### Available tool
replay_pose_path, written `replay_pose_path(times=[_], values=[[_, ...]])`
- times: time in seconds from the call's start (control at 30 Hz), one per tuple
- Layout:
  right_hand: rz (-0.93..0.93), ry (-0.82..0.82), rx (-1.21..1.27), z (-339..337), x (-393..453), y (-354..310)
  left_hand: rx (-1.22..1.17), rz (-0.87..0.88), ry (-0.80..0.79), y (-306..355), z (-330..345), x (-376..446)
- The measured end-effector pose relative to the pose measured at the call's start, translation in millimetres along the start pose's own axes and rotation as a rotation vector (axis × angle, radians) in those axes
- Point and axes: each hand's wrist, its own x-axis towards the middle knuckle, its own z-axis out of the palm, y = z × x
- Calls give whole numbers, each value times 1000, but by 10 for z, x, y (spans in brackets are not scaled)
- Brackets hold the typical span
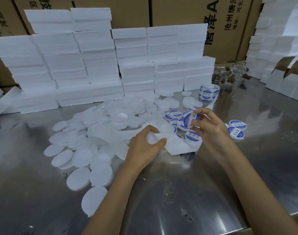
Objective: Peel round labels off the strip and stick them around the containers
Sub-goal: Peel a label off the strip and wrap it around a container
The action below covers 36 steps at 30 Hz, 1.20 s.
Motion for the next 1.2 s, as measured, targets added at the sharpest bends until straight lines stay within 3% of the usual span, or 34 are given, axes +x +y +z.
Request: replay_pose_path(times=[0.07,0.27,0.47,0.7,1.2], values=[[4,16,-10,39,11,-26,-164,-27,23,56,-37,9],[-48,-60,-90,473,110,-128,-946,-188,109,172,-306,126],[-170,-148,-265,1061,177,-65,-1258,-217,10,133,-386,86],[-208,-155,-376,1195,77,211,-1271,-244,-72,130,-331,102],[-235,-89,-469,1186,31,269,-1166,-191,-55,224,-257,59]])
